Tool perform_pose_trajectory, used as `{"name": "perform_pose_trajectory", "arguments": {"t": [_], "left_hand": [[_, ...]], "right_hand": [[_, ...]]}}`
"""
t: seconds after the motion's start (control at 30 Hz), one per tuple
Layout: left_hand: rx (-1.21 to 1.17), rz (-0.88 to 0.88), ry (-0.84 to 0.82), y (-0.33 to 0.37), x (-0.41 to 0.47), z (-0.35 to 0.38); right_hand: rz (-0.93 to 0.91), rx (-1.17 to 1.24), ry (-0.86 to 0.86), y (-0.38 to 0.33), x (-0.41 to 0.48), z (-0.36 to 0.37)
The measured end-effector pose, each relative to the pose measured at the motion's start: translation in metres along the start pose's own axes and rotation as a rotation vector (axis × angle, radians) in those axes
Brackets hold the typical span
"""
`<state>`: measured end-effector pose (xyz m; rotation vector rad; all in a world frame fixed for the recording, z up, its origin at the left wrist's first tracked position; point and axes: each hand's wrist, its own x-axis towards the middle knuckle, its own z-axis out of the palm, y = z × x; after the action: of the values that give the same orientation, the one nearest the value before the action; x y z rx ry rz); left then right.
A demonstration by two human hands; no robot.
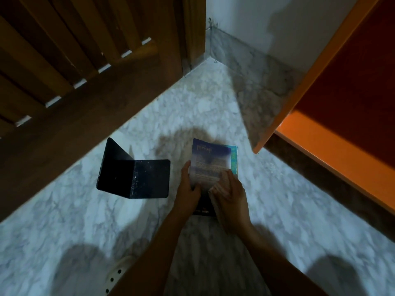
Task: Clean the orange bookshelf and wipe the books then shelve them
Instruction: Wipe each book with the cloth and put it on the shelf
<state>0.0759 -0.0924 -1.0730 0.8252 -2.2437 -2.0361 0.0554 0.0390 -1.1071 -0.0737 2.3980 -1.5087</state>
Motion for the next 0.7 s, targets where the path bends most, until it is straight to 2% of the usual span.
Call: {"name": "perform_pose_trajectory", "arguments": {"t": [0.17, 0.3, 0.4, 0.53, 0.7], "left_hand": [[-0.040, 0.015, -0.069, 0.024, -0.006, 0.003], [-0.055, 0.077, -0.101, 0.069, -0.021, 0.008], [-0.135, 0.109, -0.136, 0.109, -0.036, 0.010], [-0.118, 0.249, -0.149, 0.164, -0.065, 0.012], [-0.315, 0.286, -0.160, 0.233, -0.115, 0.020]], "right_hand": [[-0.093, 0.058, 0.069, -0.018, -0.011, -0.008], [-0.163, 0.145, 0.167, -0.056, -0.017, -0.029], [-0.181, 0.231, 0.162, -0.088, -0.019, -0.051], [-0.314, 0.169, 0.238, -0.149, -0.031, -0.097], [-0.529, 0.061, 0.391, -0.200, -0.063, -0.150]]}}
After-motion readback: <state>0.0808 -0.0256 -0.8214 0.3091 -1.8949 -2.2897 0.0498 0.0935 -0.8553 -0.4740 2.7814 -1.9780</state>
